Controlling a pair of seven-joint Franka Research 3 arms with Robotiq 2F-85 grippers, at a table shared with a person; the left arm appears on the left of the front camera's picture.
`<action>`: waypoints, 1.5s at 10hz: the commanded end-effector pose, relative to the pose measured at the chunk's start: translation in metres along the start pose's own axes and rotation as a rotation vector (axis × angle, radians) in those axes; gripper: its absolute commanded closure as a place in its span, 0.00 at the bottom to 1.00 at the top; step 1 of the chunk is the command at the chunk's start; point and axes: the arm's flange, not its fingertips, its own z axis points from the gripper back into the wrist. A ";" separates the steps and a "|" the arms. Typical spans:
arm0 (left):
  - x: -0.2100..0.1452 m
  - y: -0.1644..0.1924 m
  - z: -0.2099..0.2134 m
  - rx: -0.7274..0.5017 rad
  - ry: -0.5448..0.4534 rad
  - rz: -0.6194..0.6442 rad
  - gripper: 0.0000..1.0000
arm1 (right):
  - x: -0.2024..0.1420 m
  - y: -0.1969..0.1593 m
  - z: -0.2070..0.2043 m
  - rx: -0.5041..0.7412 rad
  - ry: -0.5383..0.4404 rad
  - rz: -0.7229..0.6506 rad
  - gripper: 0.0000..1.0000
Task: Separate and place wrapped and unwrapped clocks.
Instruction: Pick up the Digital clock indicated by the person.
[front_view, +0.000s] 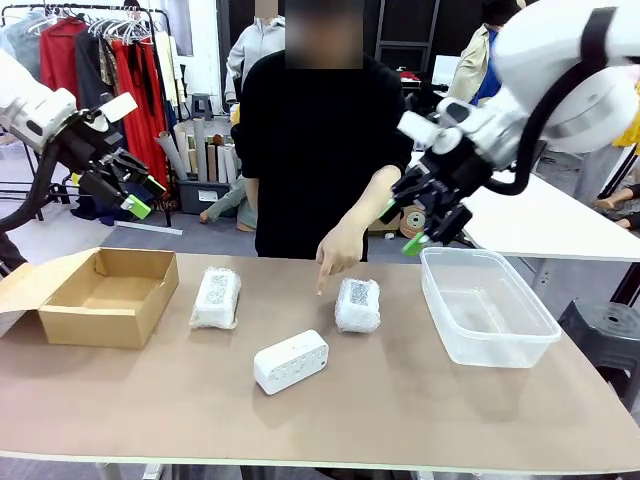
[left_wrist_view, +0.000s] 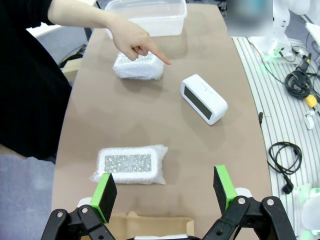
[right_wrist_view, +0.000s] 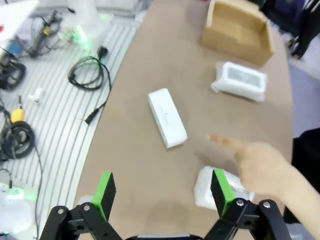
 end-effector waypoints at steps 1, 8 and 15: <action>0.000 0.001 0.001 0.006 -0.002 0.000 0.00 | 0.012 0.001 -0.033 -0.039 0.093 0.017 0.00; 0.000 0.001 0.001 0.006 -0.002 0.000 0.00 | 0.052 -0.004 -0.150 0.056 0.308 0.136 0.00; 0.000 0.001 0.001 0.006 -0.002 0.000 0.00 | 0.047 0.001 -0.155 0.072 0.287 0.163 0.00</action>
